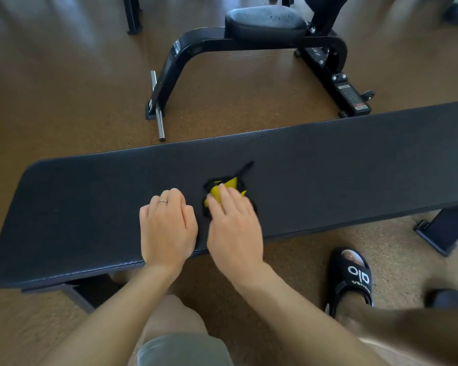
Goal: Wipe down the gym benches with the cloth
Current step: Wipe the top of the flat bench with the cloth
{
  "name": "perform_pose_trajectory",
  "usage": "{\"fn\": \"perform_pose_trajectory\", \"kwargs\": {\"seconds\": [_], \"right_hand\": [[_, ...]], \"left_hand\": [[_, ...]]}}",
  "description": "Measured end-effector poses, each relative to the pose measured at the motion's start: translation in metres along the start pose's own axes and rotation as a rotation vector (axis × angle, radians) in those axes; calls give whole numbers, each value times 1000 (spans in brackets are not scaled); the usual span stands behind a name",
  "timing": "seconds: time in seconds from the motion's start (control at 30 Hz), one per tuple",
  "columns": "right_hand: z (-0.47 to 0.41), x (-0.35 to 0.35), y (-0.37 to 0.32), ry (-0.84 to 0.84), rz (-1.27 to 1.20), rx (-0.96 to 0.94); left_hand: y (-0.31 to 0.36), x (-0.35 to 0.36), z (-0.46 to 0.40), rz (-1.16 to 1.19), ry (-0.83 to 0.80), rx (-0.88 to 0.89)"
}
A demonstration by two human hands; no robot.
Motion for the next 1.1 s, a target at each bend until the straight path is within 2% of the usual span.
{"fn": "perform_pose_trajectory", "kwargs": {"seconds": [0.07,0.13,0.23,0.3,0.37,0.43,0.53,0.63,0.7,0.77,0.83,0.97,1.03,1.1], "right_hand": [[4,-3,8,-70,7,-144],[-5,-13,46,-102,40,-180],[-21,-34,97,-6,71,27],[-21,-32,92,26,125,145],[-12,-25,68,43,167,154],[1,-14,31,15,139,43],[25,18,-49,-138,66,-213],[32,41,-114,-247,-18,-386],[25,41,-113,-256,-11,-464],[19,33,-85,-273,57,-544],[12,20,-41,-248,117,-490],[1,-9,39,-153,141,-220],[7,-11,40,-76,151,-90],[17,-1,17,-32,162,-64]], "left_hand": [[-2,-3,-2,15,-5,25],[-8,-10,1,13,-25,60],[-42,-32,17,-143,-80,132],[-78,-45,29,-227,-105,57],[-99,-52,34,-183,-71,-59],[-101,-50,34,-166,-38,-62],[-101,-45,36,-122,-21,-11],[-112,-46,40,-55,3,-113],[-113,-47,38,-48,13,-132],[-110,-48,38,-56,10,-91],[-109,-49,39,-54,17,-88],[-108,-49,38,-40,8,-105],[-106,-49,37,-44,6,-113],[-106,-48,37,-44,11,-123]]}}
Point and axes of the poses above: each hand's wrist, its own z-axis away from the middle knuckle, its own x-axis out of the palm, y = z × x, the point moved 3 cm from there along -z, towards the middle knuckle, and after that the axes turned 14 degrees about x, right-handed, at the moved point
